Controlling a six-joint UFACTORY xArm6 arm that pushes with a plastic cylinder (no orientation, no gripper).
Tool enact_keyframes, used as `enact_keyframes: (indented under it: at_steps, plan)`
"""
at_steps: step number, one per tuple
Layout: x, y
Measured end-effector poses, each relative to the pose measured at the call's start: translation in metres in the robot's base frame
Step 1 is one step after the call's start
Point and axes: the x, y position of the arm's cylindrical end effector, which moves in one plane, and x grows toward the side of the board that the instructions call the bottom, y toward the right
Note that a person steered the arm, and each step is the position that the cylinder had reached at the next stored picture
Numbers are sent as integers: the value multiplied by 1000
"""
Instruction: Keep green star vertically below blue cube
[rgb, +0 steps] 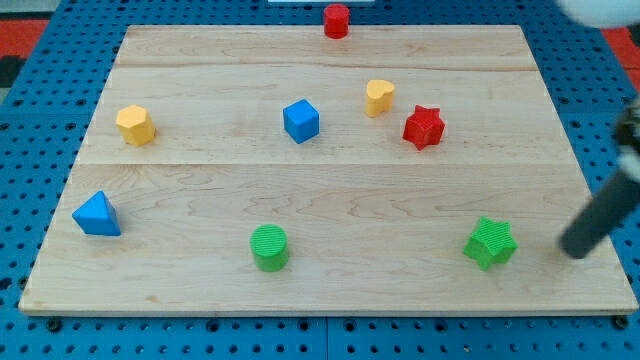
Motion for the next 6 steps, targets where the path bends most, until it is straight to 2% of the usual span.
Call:
enact_keyframes:
  at_steps: [1,2,3,4,5,6]
  plan:
    - [-23,-86]
    - [-24,-121]
    - [5,-110]
    - [11,-122]
    - [-34,-200]
    - [-50,-217]
